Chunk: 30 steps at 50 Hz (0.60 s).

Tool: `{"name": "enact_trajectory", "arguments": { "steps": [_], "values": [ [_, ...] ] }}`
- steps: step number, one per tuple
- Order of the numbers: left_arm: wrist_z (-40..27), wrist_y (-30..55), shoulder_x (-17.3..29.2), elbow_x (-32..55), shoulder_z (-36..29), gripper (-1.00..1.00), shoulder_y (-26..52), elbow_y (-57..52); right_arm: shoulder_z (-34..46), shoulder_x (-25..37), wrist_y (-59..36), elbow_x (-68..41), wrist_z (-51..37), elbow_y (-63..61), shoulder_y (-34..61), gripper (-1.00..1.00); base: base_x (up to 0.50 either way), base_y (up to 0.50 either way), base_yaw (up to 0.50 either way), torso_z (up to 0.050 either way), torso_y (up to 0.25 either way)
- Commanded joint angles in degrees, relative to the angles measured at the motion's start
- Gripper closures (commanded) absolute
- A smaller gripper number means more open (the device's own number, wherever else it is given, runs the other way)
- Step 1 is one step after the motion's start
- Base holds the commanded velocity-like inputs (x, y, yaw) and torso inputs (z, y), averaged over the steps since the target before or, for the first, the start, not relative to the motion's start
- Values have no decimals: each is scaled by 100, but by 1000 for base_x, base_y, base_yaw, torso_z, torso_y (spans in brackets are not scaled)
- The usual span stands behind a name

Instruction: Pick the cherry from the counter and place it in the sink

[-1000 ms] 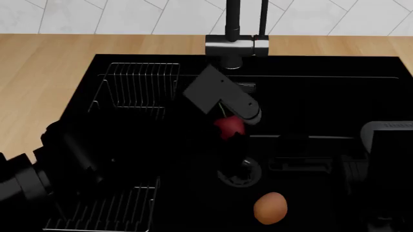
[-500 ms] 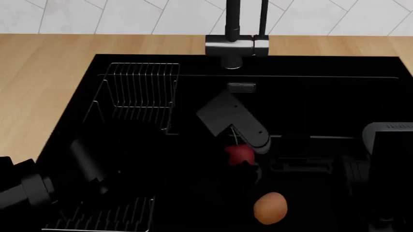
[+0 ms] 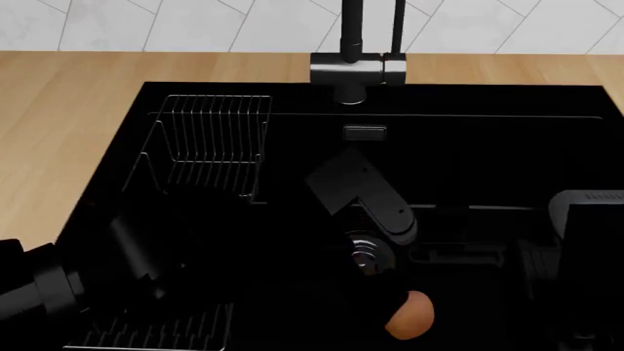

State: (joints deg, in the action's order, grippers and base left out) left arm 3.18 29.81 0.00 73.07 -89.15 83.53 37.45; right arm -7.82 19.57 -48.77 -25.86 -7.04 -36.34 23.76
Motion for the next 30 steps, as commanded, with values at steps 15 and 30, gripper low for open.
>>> {"name": "enact_trajectory", "arguments": {
  "steps": [15, 30],
  "values": [
    [-20, -23, 0, -37, -1, -100, 252, 48, 11, 28, 51, -62, -24, 37, 18, -100, 0, 0, 0, 0, 0],
    [-184, 27, 0, -114, 20, -100, 550, 401, 18, 34, 78, -114, -38, 41, 45, -100, 0, 0, 0, 0, 0]
  ]
}}
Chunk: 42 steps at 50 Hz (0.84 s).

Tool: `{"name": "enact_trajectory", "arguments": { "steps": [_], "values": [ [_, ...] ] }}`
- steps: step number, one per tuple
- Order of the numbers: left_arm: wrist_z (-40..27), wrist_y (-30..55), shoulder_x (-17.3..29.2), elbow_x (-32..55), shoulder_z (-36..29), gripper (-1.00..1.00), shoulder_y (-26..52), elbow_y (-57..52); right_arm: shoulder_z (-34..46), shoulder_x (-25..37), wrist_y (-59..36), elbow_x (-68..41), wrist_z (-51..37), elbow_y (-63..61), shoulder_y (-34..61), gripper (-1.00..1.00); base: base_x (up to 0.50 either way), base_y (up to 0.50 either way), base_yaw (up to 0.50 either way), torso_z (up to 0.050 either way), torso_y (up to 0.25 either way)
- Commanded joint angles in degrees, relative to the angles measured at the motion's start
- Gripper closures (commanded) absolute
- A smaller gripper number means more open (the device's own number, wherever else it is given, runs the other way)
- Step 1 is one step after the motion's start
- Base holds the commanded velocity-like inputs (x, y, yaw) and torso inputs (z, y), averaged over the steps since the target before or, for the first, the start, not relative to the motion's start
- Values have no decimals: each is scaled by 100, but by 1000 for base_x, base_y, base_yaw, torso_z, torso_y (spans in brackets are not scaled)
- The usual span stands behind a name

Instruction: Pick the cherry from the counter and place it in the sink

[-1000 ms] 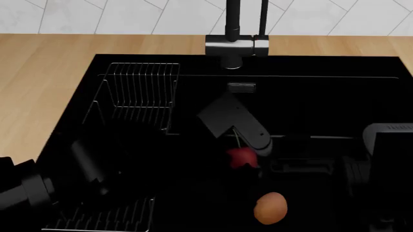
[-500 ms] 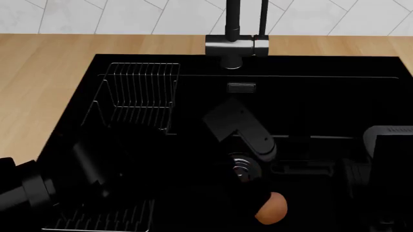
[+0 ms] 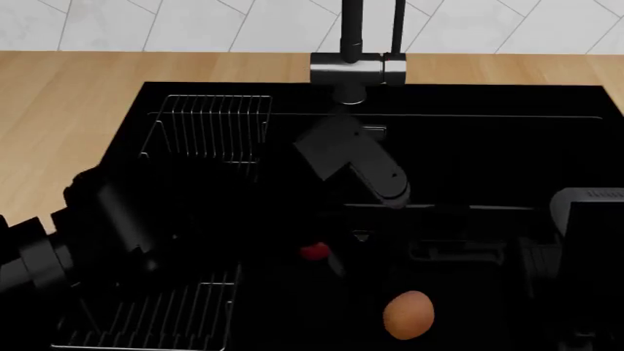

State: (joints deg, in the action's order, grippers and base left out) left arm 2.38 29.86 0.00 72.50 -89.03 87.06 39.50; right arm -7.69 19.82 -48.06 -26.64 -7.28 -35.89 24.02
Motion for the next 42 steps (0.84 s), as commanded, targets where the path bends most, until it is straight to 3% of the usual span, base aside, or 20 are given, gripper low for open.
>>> {"name": "enact_trajectory", "arguments": {
  "steps": [1, 26, 34, 42],
  "values": [
    [-112, 3, 0, 9, 29, -100, 256, 231, 4, 12, 9, -38, -16, -5, 21, -100, 0, 0, 0, 0, 0],
    [-258, -549, 38, 320, 97, -100, 1258, 823, 4, 35, 115, -86, -29, 37, -3, -100, 0, 0, 0, 0, 0],
    [-775, -716, 865, 571, 447, -100, 1276, -68, 17, 58, 110, -102, -45, 19, 20, -100, 0, 0, 0, 0, 0],
    [-1605, -1294, 1950, 993, 945, -100, 546, -1760, 49, 40, 171, -113, -39, 53, 13, -100, 0, 0, 0, 0, 0]
  ]
}}
